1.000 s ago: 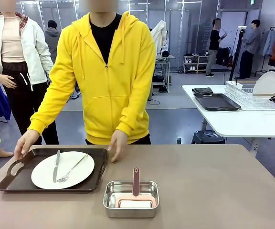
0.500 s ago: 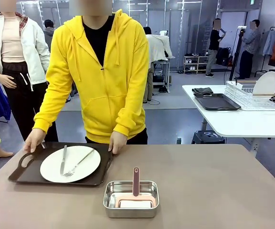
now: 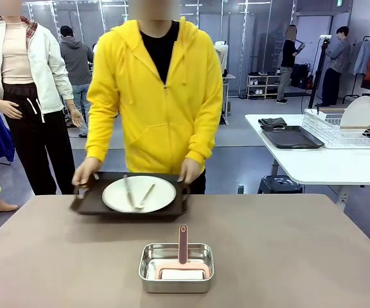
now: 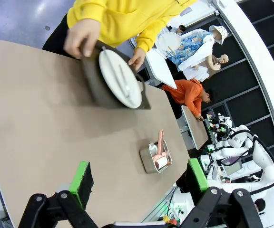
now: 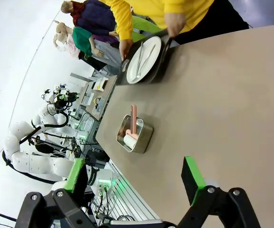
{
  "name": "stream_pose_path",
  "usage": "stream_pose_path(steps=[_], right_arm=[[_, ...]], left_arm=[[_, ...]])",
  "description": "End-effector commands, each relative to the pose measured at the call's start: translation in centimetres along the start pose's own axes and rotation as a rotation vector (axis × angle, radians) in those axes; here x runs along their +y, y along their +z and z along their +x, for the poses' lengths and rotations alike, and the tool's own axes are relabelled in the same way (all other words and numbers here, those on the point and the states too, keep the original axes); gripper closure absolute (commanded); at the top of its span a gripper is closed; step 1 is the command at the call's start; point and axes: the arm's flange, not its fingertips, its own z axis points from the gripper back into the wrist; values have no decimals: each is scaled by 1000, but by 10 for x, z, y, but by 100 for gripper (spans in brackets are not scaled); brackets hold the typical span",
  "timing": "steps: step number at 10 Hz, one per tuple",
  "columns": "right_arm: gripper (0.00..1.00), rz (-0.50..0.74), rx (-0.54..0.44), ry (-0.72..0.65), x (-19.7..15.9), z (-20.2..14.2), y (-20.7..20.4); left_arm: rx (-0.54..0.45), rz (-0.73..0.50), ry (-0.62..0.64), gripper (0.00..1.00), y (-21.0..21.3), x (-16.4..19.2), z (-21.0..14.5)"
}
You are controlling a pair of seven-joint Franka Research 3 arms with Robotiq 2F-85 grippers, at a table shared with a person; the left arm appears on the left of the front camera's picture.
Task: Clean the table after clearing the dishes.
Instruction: When the right (or left) Handle tray is removed, use the right hand (or left hand) to clean the right (or left) side of the table with the Lint Roller.
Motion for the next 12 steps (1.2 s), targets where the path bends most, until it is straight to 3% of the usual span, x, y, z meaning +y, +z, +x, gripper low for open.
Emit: stream_pose_path(steps=[1, 12], right_arm=[[0, -2, 11, 18, 1, 1, 0], [0, -2, 11, 18, 1, 1, 0]], left_arm=[[4, -7, -11, 0, 4, -1, -2], [4, -7, -11, 0, 4, -1, -2]])
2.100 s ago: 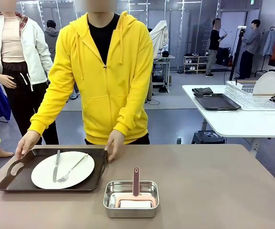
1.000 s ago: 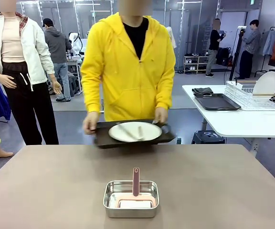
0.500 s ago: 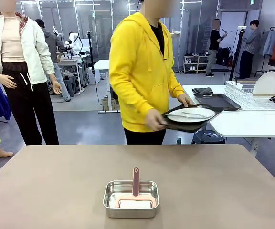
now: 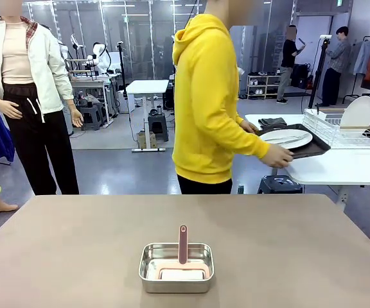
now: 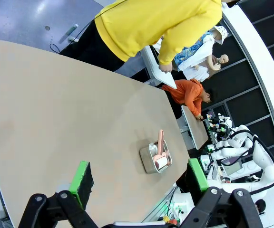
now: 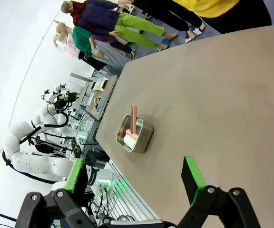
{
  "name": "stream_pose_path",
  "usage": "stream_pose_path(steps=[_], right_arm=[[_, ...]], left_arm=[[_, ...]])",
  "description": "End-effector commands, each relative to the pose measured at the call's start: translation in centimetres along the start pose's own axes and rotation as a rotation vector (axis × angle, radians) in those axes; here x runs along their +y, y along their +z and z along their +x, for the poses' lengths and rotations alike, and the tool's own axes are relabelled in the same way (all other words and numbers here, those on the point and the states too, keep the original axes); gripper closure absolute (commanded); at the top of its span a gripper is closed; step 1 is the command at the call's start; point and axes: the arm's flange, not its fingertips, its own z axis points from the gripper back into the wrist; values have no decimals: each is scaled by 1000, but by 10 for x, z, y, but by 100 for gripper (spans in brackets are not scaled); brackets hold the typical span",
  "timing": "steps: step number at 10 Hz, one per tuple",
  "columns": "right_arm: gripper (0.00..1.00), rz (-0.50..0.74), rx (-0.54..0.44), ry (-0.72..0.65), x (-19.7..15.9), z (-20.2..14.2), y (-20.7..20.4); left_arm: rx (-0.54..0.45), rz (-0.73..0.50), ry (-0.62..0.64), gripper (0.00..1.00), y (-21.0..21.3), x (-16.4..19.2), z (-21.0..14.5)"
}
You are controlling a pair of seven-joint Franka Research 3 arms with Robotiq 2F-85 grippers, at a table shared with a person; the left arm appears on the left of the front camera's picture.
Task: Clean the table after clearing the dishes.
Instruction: When the right (or left) Handle tray is removed, use the right hand (or left hand) to clean the right (or left) side of the table with the Lint Roller.
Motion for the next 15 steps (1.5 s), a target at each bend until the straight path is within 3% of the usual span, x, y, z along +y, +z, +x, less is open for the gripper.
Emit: stream_pose_path(steps=[1, 7, 10, 12, 13, 15], right_arm=[[0, -2, 11, 18, 1, 1, 0], [0, -2, 11, 18, 1, 1, 0], [0, -2, 11, 18, 1, 1, 0], [0, -2, 11, 18, 1, 1, 0], [0, -2, 11, 18, 1, 1, 0], [0, -2, 11, 18, 1, 1, 0]], left_arm=[[4, -7, -11, 0, 4, -1, -2], [0, 0, 0, 0, 0, 0, 0], [201, -24, -254, 0, -82, -68, 31], [421, -49, -476, 0, -157, -134, 46], [507, -22, -560, 0, -185, -158, 47], [696, -80, -749, 0, -269, -222, 40]])
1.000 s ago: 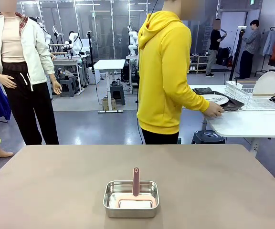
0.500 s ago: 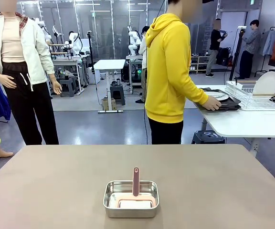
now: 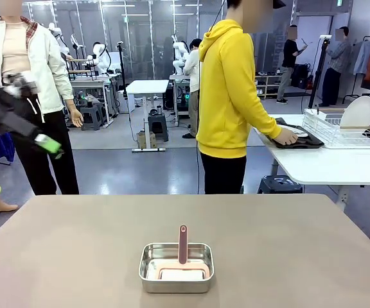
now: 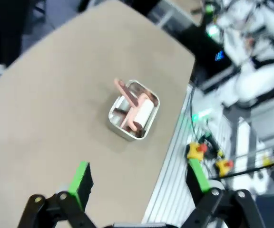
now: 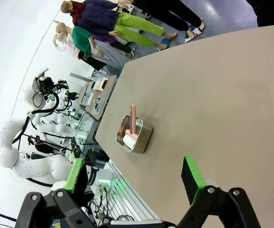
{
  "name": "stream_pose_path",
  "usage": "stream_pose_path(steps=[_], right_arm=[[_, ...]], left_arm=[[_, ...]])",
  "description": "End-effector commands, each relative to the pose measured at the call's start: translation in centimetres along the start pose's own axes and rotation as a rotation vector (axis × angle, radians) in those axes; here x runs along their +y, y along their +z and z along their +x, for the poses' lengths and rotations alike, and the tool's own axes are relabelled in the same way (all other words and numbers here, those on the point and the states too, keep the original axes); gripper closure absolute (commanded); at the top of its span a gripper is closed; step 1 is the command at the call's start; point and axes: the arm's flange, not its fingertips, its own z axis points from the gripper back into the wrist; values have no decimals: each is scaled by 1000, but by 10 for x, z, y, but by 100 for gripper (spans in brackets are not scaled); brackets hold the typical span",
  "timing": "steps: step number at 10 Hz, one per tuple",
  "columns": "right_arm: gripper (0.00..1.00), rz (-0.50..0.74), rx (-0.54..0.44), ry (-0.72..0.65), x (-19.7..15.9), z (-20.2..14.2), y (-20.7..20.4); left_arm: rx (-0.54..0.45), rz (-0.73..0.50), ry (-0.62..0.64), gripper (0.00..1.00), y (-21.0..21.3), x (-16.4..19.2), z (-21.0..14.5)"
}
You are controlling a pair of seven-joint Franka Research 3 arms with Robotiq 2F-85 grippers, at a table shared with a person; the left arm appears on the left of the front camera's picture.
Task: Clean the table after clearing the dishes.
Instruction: When the right (or left) Handle tray is removed, use the right hand (or left hand) to clean the right (or left) side of the table with the Lint Roller.
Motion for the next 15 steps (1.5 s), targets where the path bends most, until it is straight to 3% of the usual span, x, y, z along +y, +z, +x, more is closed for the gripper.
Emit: stream_pose_path(steps=[1, 4, 6, 7, 12, 13, 15], right_arm=[[0, -1, 9, 18, 1, 0, 1], [0, -1, 9, 18, 1, 0, 1], [0, -1, 9, 18, 1, 0, 1], [0, -1, 9, 18, 1, 0, 1], [0, -1, 9, 18, 1, 0, 1], [0, -1, 9, 18, 1, 0, 1], [0, -1, 9, 18, 1, 0, 1]], left_arm=[[159, 53, -145, 0, -41, -3, 40], [421, 112, -352, 0, -140, -29, 96], [462, 55, -312, 0, -171, -38, 109], [417, 67, -377, 0, -162, -42, 99], [426, 75, -364, 0, -165, -36, 103], [532, 79, -368, 0, -187, -37, 125], [603, 46, -371, 0, -223, -28, 174]])
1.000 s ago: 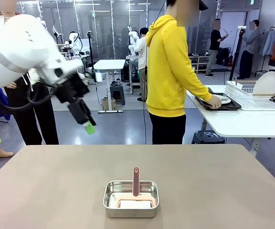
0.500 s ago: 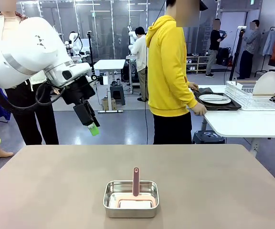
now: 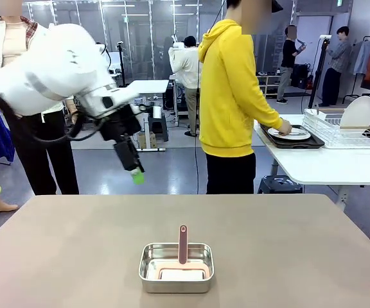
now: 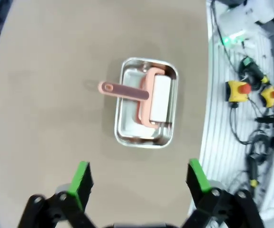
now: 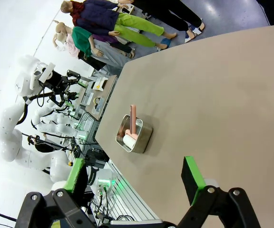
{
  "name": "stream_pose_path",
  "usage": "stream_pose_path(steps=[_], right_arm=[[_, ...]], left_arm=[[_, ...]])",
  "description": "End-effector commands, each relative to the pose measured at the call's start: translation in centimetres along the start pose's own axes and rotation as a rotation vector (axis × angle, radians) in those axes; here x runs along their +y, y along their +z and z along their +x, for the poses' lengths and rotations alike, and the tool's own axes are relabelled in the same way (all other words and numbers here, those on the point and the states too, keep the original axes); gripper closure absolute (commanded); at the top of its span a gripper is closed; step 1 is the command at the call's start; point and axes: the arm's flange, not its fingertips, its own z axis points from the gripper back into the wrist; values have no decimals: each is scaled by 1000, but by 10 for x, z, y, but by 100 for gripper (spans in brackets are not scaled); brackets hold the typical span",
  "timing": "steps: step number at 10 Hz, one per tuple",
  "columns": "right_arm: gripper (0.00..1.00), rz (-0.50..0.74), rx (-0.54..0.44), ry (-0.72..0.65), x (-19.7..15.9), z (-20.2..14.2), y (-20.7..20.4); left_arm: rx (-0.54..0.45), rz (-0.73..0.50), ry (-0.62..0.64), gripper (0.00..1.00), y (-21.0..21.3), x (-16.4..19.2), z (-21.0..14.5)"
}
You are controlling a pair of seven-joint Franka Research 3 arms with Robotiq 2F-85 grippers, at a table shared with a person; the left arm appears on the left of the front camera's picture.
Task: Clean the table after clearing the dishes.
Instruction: When the right (or left) Handle tray is removed, use the right hand (or left hand) to clean the right (or left) side of the table with the Lint Roller.
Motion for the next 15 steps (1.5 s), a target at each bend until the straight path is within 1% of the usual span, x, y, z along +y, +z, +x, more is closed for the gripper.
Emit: stream_pose_path(steps=[1, 3, 4, 5, 6, 9, 11, 12, 13, 14, 15], right_arm=[[0, -1, 8, 17, 1, -1, 0], [0, -1, 8, 17, 1, -1, 0], [0, -1, 8, 17, 1, -1, 0], [0, -1, 8, 17, 1, -1, 0], [0, -1, 8, 17, 1, -1, 0], [0, -1, 8, 17, 1, -1, 0], [0, -1, 8, 17, 1, -1, 0], [0, -1, 8, 17, 1, -1, 0], [0, -1, 8, 17, 1, -1, 0], [0, -1, 8, 17, 1, -1, 0], [0, -1, 8, 17, 1, -1, 0]], left_arm=[[126, -77, 38, 0, -4, 41, 51], [214, -155, 31, 0, -35, 71, 90], [282, -157, 41, 0, -51, 84, 100], [311, -195, 56, 0, -70, 96, 106], [326, -236, 43, 0, -87, 105, 109], [380, -310, -3, 0, -134, 123, 106], [418, -297, -33, 0, -159, 129, 97], [405, -323, -53, 0, -171, 130, 92], [416, -295, -47, 0, -182, 130, 88], [414, -309, -59, 0, -192, 130, 88], [422, -350, -46, 0, -203, 129, 86]])
